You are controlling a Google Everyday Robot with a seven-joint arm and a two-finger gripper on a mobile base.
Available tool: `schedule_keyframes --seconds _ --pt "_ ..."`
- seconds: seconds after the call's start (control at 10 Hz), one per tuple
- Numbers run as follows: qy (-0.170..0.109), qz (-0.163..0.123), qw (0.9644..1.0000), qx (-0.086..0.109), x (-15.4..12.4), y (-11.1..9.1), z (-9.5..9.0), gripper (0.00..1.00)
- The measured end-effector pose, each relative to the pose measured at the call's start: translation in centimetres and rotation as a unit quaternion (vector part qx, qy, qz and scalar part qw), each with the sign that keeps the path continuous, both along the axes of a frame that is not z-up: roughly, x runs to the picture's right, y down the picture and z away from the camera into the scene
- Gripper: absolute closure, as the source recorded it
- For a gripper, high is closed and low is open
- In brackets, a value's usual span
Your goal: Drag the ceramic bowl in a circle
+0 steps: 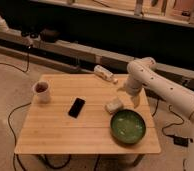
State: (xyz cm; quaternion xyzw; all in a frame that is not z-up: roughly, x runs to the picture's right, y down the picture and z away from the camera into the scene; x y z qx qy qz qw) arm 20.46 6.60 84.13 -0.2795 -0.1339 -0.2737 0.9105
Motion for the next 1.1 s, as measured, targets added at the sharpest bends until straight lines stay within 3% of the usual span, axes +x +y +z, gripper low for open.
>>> schedule_keyframes --seconds 0.3,0.7,1.1 --pt "0.000 -0.002 1.0000 -0.002 0.0 0.3 0.0 0.20" --pt "-0.026 -0.039 0.9978 -0.045 -0.6 4.0 -2.0 0.20" --pt "-0.057 -0.097 0.9928 -0.042 -2.8 5.7 -2.0 0.20"
